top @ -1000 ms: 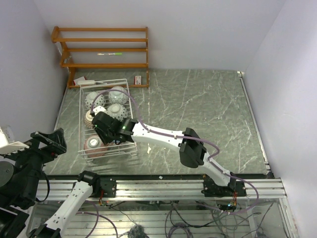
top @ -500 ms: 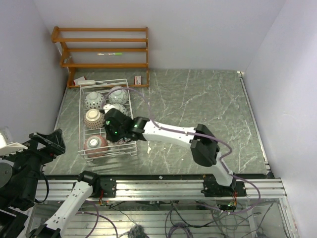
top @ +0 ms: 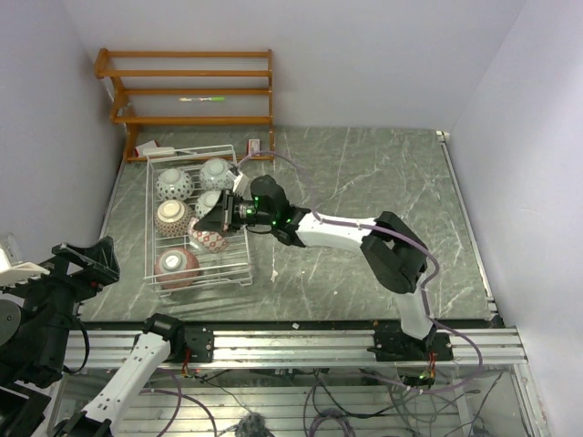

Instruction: Load the bowls into the dish rack

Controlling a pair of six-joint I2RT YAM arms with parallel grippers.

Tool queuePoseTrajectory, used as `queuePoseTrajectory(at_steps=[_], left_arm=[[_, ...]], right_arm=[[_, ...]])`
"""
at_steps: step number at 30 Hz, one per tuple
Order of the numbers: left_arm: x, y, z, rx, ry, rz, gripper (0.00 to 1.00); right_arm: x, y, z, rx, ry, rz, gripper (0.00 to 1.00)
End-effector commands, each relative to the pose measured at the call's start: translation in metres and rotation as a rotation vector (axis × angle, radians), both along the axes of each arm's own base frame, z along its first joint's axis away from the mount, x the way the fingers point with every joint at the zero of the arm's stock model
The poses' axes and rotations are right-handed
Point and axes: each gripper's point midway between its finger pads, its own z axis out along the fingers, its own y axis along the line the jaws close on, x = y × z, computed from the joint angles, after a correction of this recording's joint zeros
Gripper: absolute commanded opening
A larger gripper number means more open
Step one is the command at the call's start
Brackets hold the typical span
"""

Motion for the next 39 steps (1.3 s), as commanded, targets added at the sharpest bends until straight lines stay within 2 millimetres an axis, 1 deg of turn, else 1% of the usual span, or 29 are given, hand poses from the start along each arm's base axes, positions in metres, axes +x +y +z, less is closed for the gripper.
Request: queuePoseTrajectory(at_steps=[1,2,3,4,8,12,17,22,25,29,35,39], left_arm=[[0.004,0.001,0.007,0.021,-0.003,0.003,0.93],[0.004,0.001,0.007,0.022,-0.002,0.003,0.93],[0.004,0.001,0.007,0.023,-0.001,0.002,0.93],[0.004,0.002,0.007,0.023,-0.002,0.003,0.93],[0.002,0.003,0.008,0.025,-0.004,0.007,0.93],[0.002,0.004,0.009,0.029,-0.003,0.009,0.93],[0.002,0.004,0.010,0.031,-0.007,0.009,0.94],[0.002,0.004,0.010,0.033,-0.008,0.012,0.94],[0.003,0.004,0.009,0.035,-0.005,0.012,0.94],[0.004,0.004,0.008,0.037,-0.002,0.013,0.94],[0.008,0.002,0.006,0.035,0.005,0.011,0.94],[0.011,-0.001,0.005,0.033,0.010,0.003,0.94]], right_arm=[[-0.025,0.021,0.035,0.255,0.125,0.152,0.00],[-0.026,0.023,0.037,0.278,0.154,0.159,0.00],[-0.025,0.024,0.032,0.291,0.183,0.160,0.00],[-0.024,0.026,0.024,0.290,0.217,0.155,0.00],[-0.020,0.024,0.005,0.297,0.292,0.115,0.00],[-0.011,0.019,-0.013,0.271,0.339,0.059,0.00],[-0.005,0.015,-0.048,0.190,0.426,0.002,0.00],[0.003,0.007,-0.081,0.115,0.480,-0.062,0.00],[0.007,0.003,-0.105,0.049,0.498,-0.093,0.00],[0.011,-0.007,-0.127,0.002,0.522,-0.129,0.02],[0.026,-0.026,-0.148,-0.055,0.516,-0.200,0.05],[0.028,-0.031,-0.155,-0.070,0.515,-0.209,0.06]])
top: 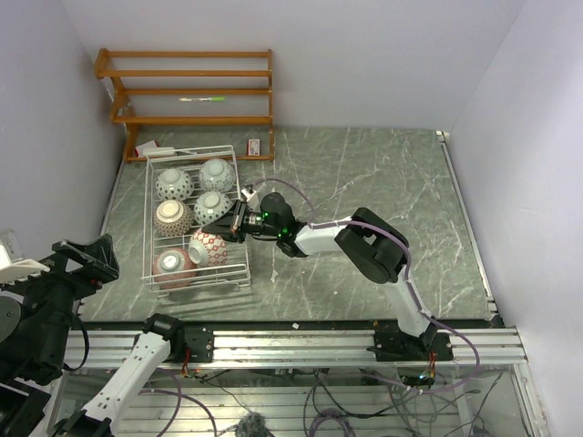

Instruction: Load the bowls into the dish rack

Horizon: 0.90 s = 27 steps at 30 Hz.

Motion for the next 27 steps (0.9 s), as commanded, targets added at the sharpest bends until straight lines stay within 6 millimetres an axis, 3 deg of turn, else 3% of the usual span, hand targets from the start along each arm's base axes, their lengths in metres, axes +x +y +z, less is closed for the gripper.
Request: queuePoseTrajectory(at_steps=[1,7,17,27], left_arm=[[0.010,-0.003,0.001,0.016,0.010,-0.007,0.94],[0.012,-0.004,0.001,0.015,0.014,-0.010,0.93],[0.013,-0.005,-0.001,0.012,0.016,-0.014,0.93],[0.013,-0.006,0.000,0.013,0.013,-0.017,0.93]], right_arm=[[0.011,-0.029,-0.100,-0.264,0.083,-0.071,0.06],[0.018,-0.038,-0.098,-0.322,0.040,-0.116,0.13],[0.032,-0.051,-0.093,-0.414,-0.053,-0.180,0.36],[0.045,-0.053,-0.084,-0.532,-0.178,-0.225,0.39]])
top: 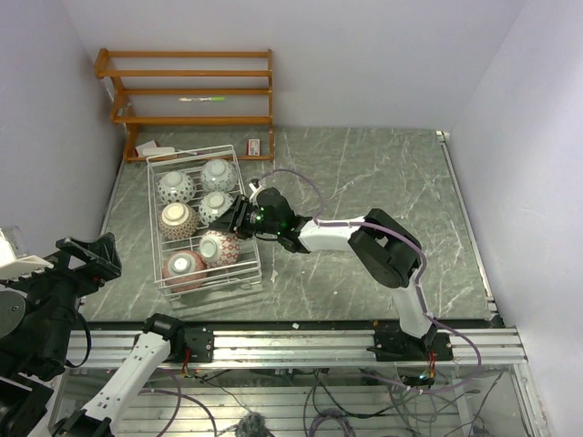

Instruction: Load the bowls into the dish rack

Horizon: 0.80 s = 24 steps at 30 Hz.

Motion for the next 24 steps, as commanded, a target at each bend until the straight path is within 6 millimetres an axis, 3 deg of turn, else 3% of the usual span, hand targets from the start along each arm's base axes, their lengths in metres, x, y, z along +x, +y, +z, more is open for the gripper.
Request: queuePoseTrajectory(at_steps=[1,12,24], left_arm=[[0.008,-0.004,0.003,0.009,-0.002,-0.017,0.94],[0.009,-0.005,0.003,0.007,0.000,-0.019,0.93],[0.009,-0.006,0.004,0.004,-0.002,-0.025,0.94]], right_arm=[[0.020,-0.036,-0.064,-0.291,0.015,-0.122,0.39],[0.021,-0.036,-0.063,-0.412,-0.102,-0.134,0.49],[0.024,-0.038,-0.038,-0.461,-0.233,-0.146,0.60]])
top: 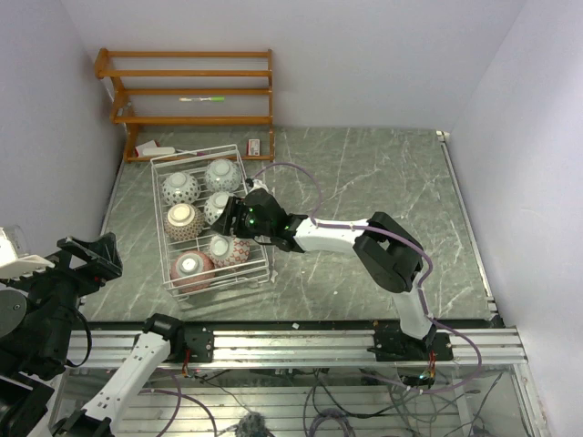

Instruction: Load the bowls into the dish rack

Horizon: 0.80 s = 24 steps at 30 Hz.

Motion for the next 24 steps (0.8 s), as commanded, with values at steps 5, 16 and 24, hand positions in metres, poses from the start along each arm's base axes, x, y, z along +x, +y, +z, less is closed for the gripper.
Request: queuePoseTrajectory(at_steps=[5,16,24], left_arm=[[0.008,-0.005,0.004,0.000,-0.005,-0.022,0.94],[0.008,-0.005,0.004,0.001,-0.003,-0.022,0.93],[0.008,-0.005,0.004,0.001,-0.003,-0.019,0.93]], right_arm=[[0.009,-0.018,-0.017,-0.220,-0.091,-0.026,0.65],[0.008,-0.016,-0.008,-0.349,-0.226,0.014,0.69],[0.007,-0.019,0.002,-0.424,-0.300,0.035,0.71]])
